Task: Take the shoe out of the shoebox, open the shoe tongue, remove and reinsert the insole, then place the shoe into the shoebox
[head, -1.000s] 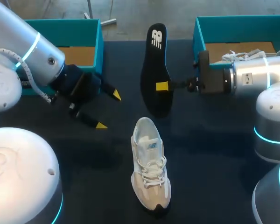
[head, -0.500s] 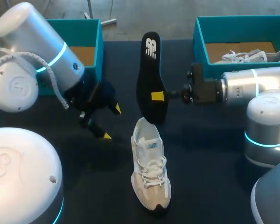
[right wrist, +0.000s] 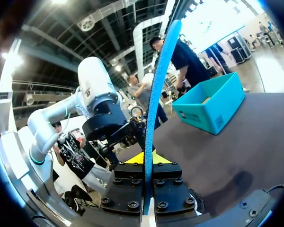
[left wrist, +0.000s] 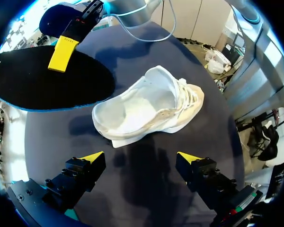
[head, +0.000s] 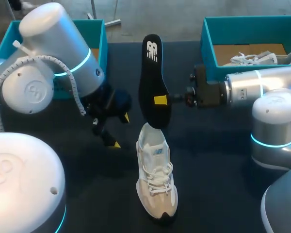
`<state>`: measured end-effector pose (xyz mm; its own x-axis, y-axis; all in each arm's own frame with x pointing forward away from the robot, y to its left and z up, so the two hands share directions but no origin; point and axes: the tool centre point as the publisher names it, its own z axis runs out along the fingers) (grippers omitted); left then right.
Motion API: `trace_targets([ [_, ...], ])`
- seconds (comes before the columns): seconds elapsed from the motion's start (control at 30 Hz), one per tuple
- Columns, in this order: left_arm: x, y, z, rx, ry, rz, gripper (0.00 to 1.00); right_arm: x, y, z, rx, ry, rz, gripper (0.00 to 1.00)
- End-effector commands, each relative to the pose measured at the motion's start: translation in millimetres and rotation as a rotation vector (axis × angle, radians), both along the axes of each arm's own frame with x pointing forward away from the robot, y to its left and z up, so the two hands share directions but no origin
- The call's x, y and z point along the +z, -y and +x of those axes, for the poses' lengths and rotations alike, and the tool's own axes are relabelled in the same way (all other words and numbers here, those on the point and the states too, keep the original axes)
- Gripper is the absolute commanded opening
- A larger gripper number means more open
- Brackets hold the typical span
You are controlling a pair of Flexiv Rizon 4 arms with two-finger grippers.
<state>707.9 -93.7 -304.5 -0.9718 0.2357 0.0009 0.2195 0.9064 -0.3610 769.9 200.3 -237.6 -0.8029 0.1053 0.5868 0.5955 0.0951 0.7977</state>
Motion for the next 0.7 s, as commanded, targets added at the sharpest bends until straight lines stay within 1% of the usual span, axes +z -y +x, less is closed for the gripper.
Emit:
trace_targets([
  [0.03, -7.4, 2.2, -0.1, 0.027, -0.02, 0.017, 1.0, -0.2, -1.8, -0.2, -0.002, 0.0, -0.002, 0.0],
  [0.07, -11.6, 3.0, -0.3, 0.043, -0.027, 0.035, 1.0, -0.2, -1.8, -0.2, -0.002, 0.0, -0.002, 0.0],
  [0.17, -23.6, 3.1, -0.9, 0.079, -0.038, 0.057, 1.0, -10.5, -2.8, -0.9, 0.002, 0.026, 0.022, 0.0],
  [0.23, -28.5, 2.0, -1.5, 0.092, -0.056, 0.034, 1.0, -15.3, -4.6, -1.3, 0.014, 0.032, 0.035, 0.0],
  [0.3, -32.3, 2.3, -3.0, 0.093, -0.055, 0.039, 1.0, -18.2, -6.0, -1.3, 0.019, 0.041, 0.038, 0.0],
  [0.43, -34.9, 4.8, -6.0, 0.092, -0.055, 0.035, 1.0, -21.4, -8.4, -3.4, 0.033, 0.07, 0.048, 0.0],
  [0.7, -41.5, 7.0, -9.3, 0.087, -0.049, 0.028, 1.0, -33.8, -12.8, -5.2, 0.057, 0.096, 0.046, 0.0],
])
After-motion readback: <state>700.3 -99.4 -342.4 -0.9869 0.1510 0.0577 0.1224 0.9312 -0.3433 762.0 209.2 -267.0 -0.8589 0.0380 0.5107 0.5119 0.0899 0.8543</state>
